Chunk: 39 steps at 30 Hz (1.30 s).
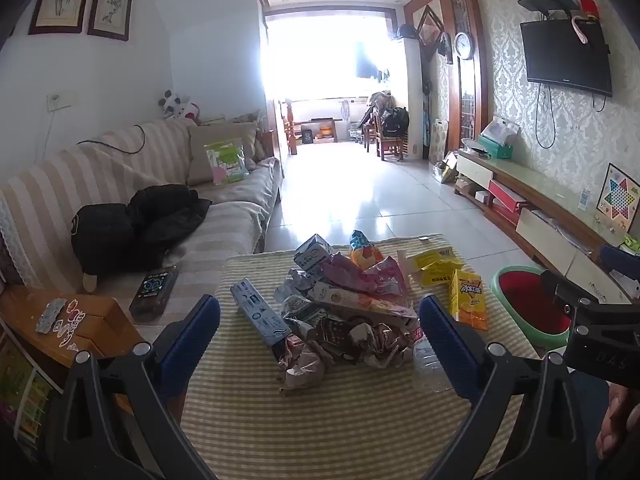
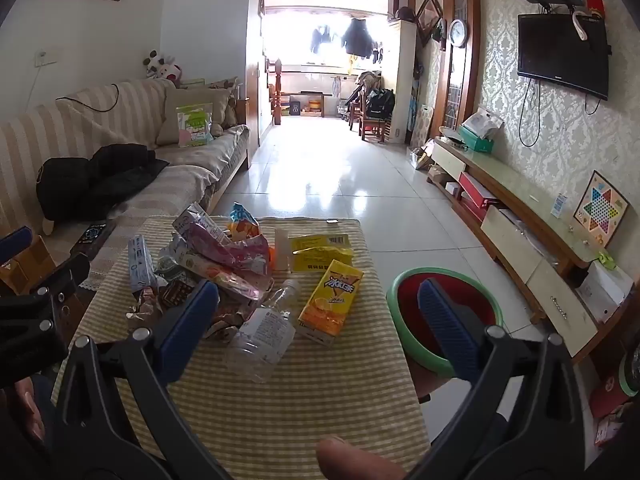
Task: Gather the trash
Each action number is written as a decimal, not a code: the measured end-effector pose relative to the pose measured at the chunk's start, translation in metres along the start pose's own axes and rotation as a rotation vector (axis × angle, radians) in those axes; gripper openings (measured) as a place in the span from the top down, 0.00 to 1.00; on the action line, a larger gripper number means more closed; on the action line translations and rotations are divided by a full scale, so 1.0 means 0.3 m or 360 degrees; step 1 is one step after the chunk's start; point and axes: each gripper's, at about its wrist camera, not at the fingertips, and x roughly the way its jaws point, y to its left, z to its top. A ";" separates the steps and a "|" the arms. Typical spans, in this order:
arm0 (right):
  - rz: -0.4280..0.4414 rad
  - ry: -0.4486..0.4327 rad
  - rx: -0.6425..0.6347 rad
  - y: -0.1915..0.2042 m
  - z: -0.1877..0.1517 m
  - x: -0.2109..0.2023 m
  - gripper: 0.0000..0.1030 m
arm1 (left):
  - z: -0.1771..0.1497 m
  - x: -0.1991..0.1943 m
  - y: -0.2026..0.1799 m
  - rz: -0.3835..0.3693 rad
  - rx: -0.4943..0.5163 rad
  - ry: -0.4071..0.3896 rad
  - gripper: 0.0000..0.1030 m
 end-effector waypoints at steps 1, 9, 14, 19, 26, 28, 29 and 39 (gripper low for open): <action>0.0009 -0.0006 0.0014 -0.002 0.000 -0.001 0.04 | 0.000 0.000 -0.001 0.0003 0.0006 -0.0003 0.08; 0.0018 0.0005 -0.0009 0.010 0.005 -0.001 0.04 | 0.000 -0.021 -0.015 -0.0001 0.0005 -0.0012 0.08; 0.0014 0.0006 -0.0015 0.013 0.002 0.002 0.04 | 0.015 -0.032 -0.021 -0.0008 0.0005 -0.0010 0.08; 0.0015 0.0016 -0.0009 0.009 0.001 0.002 0.04 | 0.016 -0.032 -0.023 -0.0015 -0.0004 -0.0007 0.08; 0.0014 0.0018 -0.0012 0.010 0.002 0.003 0.04 | -0.002 -0.004 -0.021 -0.0025 -0.0024 -0.0003 0.08; 0.0014 0.0016 -0.0012 0.011 0.000 0.002 0.04 | -0.004 -0.003 -0.019 -0.0029 -0.0028 0.0000 0.08; 0.0013 0.0016 -0.0012 0.010 0.000 0.002 0.04 | -0.006 -0.004 -0.022 -0.0030 -0.0026 0.0000 0.08; 0.0009 0.0013 -0.0011 0.009 -0.005 0.002 0.04 | -0.012 0.000 -0.017 -0.0033 -0.0039 0.0004 0.08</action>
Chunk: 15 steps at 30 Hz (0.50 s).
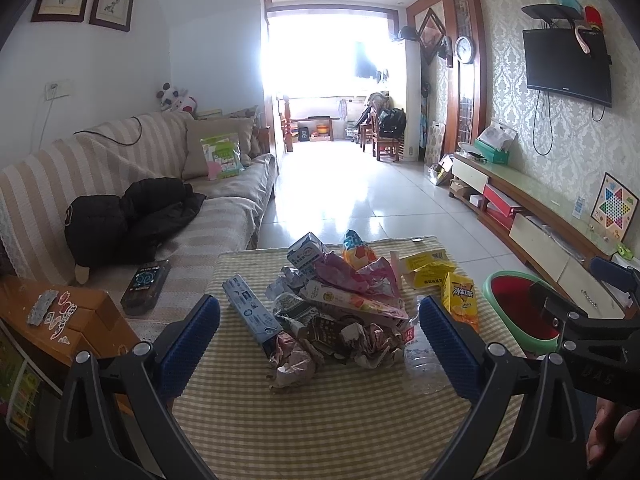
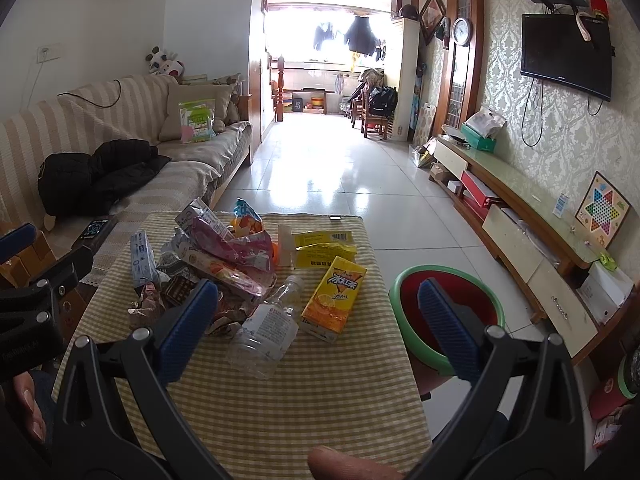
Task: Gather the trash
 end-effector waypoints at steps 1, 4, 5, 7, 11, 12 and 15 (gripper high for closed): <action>-0.0001 0.0003 0.0001 0.000 -0.002 0.001 0.04 | -0.002 0.001 0.001 -0.0001 0.0000 0.0002 0.08; 0.0008 0.0013 0.0011 -0.004 -0.008 0.003 0.04 | -0.003 0.003 0.001 -0.0001 -0.0002 0.0002 0.08; 0.0031 0.0017 0.0031 -0.011 -0.011 0.003 0.04 | -0.003 0.002 0.001 -0.0001 -0.0002 0.0001 0.08; 0.0066 0.0031 0.0064 -0.019 -0.004 0.007 0.04 | -0.003 0.003 0.000 -0.0001 -0.0001 0.0001 0.08; 0.0105 0.0060 0.0098 -0.026 -0.002 0.009 0.04 | -0.003 0.003 0.000 -0.0002 -0.0002 0.0002 0.08; 0.0108 0.0063 0.0098 -0.026 -0.002 0.010 0.04 | -0.004 0.003 -0.001 -0.0002 -0.0002 0.0002 0.08; 0.0121 0.0071 0.0087 -0.018 -0.003 0.014 0.04 | -0.004 0.003 -0.001 -0.0002 -0.0002 0.0001 0.08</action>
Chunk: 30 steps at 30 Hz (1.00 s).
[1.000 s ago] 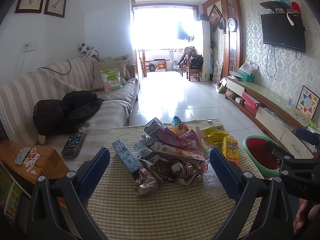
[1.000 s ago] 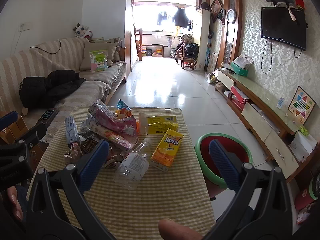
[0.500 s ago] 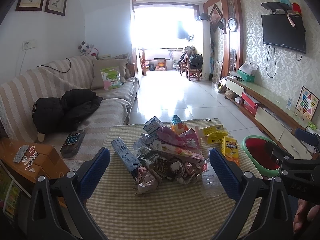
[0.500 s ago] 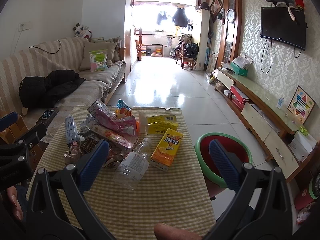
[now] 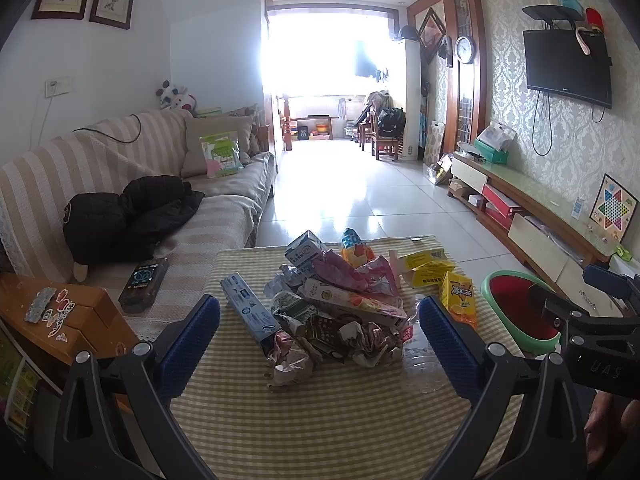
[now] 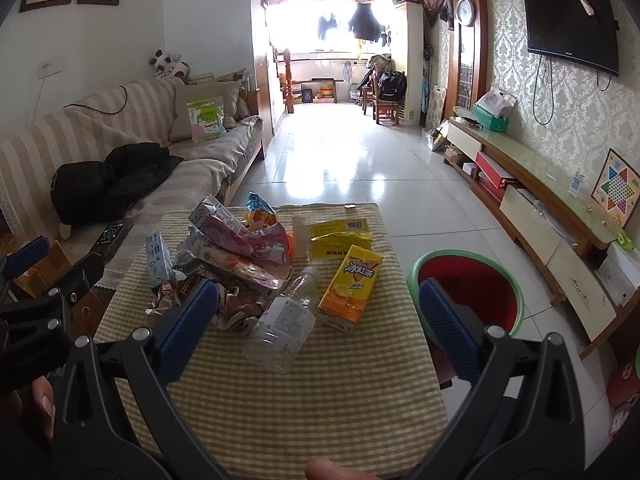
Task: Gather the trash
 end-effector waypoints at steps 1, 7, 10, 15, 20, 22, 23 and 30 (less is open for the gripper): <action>0.0009 0.0003 0.0004 0.001 0.002 0.001 0.04 | 0.002 0.000 0.001 0.0000 0.0000 0.0001 0.08; 0.0008 0.0010 0.0013 0.001 0.004 0.005 0.04 | -0.007 0.003 -0.005 -0.0007 -0.0013 0.0010 0.08; -0.0003 0.0012 0.0009 0.002 0.006 0.006 0.04 | -0.007 0.002 -0.001 -0.0008 -0.0012 0.0004 0.08; -0.0009 0.0022 -0.0001 0.005 0.003 0.010 0.04 | -0.009 0.002 -0.003 -0.0009 -0.0014 0.0006 0.08; -0.0005 0.0032 -0.0008 0.009 -0.003 0.012 0.04 | -0.008 0.002 -0.002 -0.0009 -0.0013 0.0007 0.08; -0.0006 0.0031 -0.0008 0.009 -0.005 0.012 0.04 | -0.007 0.002 -0.002 -0.0010 -0.0016 0.0006 0.08; -0.0005 0.0031 -0.0008 0.009 -0.005 0.012 0.04 | -0.007 0.002 -0.002 -0.0010 -0.0015 0.0007 0.08; -0.0009 0.0034 -0.0006 0.013 -0.005 0.013 0.04 | -0.012 0.004 -0.005 -0.0011 -0.0017 0.0009 0.08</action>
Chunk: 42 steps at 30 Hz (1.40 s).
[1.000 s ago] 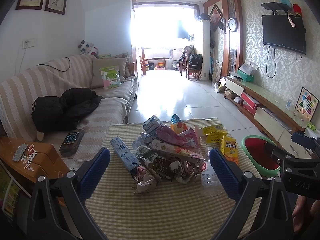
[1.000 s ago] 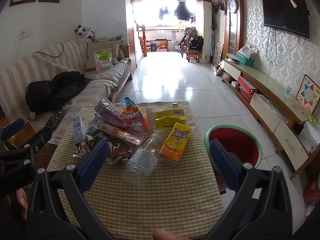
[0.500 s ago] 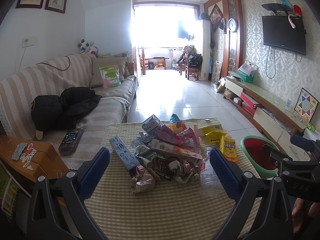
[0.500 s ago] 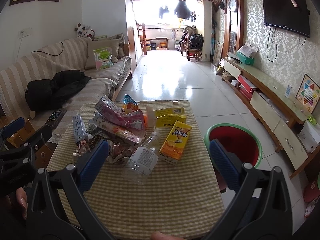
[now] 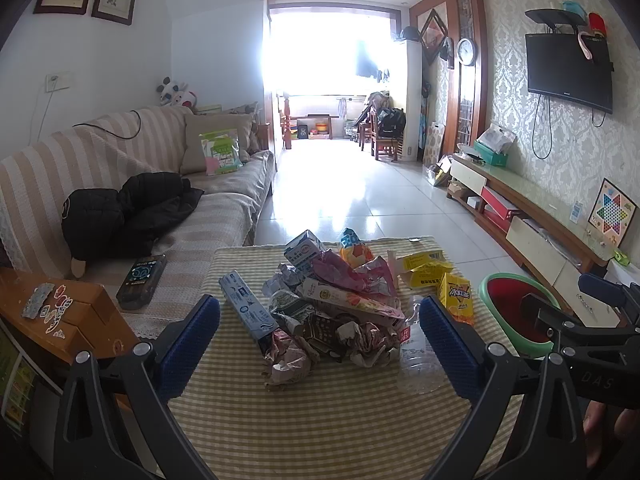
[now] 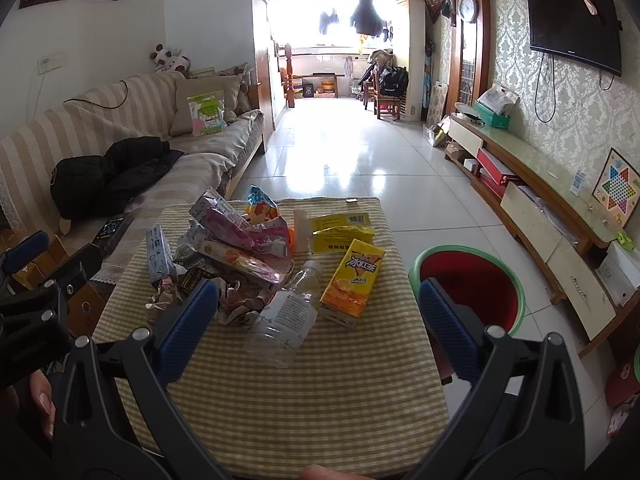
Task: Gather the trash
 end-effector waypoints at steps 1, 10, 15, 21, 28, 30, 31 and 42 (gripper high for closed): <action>-0.0001 0.0000 -0.0001 0.002 -0.001 0.000 0.04 | 0.000 0.000 0.001 -0.0001 -0.0001 0.0001 0.08; -0.0003 0.0010 -0.0003 0.002 -0.002 0.003 0.04 | -0.001 0.002 0.001 -0.0002 -0.0008 0.0006 0.08; -0.0007 0.0062 0.0012 -0.022 -0.009 0.044 0.04 | -0.016 0.022 0.006 0.0005 -0.0048 0.0049 0.08; 0.0045 0.0117 -0.0041 -0.034 -0.015 0.110 0.04 | -0.025 0.103 0.078 -0.0002 -0.0145 0.0164 0.08; 0.0143 0.0311 -0.0012 -0.070 -0.006 0.266 0.04 | -0.006 0.297 0.223 -0.0009 -0.0281 0.0364 0.08; 0.0109 0.0381 0.0030 -0.094 -0.004 0.324 0.04 | 0.001 0.363 0.268 0.0016 -0.0331 0.0403 0.08; 0.0098 0.0410 0.0054 -0.108 0.000 0.355 0.04 | 0.002 0.398 0.290 0.0019 -0.0365 0.0424 0.08; 0.0010 0.0697 0.0235 -0.213 -0.017 0.670 0.04 | -0.020 0.733 0.417 0.0069 -0.0498 0.0685 0.08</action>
